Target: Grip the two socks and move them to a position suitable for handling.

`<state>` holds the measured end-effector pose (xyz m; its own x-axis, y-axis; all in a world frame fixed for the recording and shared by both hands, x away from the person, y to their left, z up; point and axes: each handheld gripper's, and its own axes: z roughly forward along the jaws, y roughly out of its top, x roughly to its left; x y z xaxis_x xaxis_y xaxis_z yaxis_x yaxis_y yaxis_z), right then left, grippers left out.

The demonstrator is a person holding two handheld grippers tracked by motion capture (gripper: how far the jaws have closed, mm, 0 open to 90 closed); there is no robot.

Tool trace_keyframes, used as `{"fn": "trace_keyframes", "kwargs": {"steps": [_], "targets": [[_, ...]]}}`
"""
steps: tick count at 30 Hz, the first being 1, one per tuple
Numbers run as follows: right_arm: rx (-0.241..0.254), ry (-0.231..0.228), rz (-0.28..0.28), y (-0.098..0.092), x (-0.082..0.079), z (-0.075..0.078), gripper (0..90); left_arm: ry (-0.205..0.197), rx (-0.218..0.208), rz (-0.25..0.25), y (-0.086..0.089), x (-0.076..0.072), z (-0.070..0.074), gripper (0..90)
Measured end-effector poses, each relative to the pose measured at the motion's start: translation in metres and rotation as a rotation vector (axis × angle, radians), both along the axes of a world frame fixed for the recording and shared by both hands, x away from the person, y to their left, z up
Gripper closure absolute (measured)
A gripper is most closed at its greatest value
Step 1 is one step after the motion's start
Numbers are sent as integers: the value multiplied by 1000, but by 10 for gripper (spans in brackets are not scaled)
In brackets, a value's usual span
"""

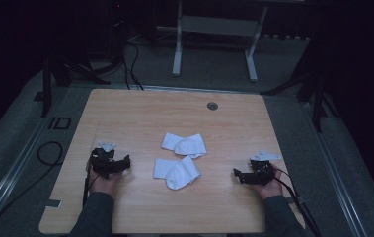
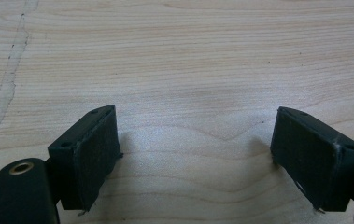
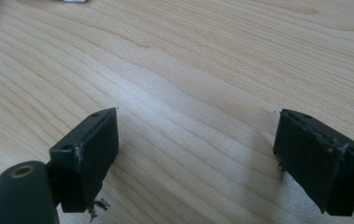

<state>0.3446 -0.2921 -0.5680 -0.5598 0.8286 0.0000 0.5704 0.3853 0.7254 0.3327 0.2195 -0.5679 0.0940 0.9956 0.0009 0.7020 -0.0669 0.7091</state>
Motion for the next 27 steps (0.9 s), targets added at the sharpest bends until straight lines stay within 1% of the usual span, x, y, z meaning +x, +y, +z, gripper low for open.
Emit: {"fn": "trace_keyframes", "kwargs": {"steps": [15,27], "targets": [[0,0,1,0,0,0,138,0,0,0,0,0,0,154],[0,1,15,-1,2,0,136,1,0,0,0,0,0,153]]}}
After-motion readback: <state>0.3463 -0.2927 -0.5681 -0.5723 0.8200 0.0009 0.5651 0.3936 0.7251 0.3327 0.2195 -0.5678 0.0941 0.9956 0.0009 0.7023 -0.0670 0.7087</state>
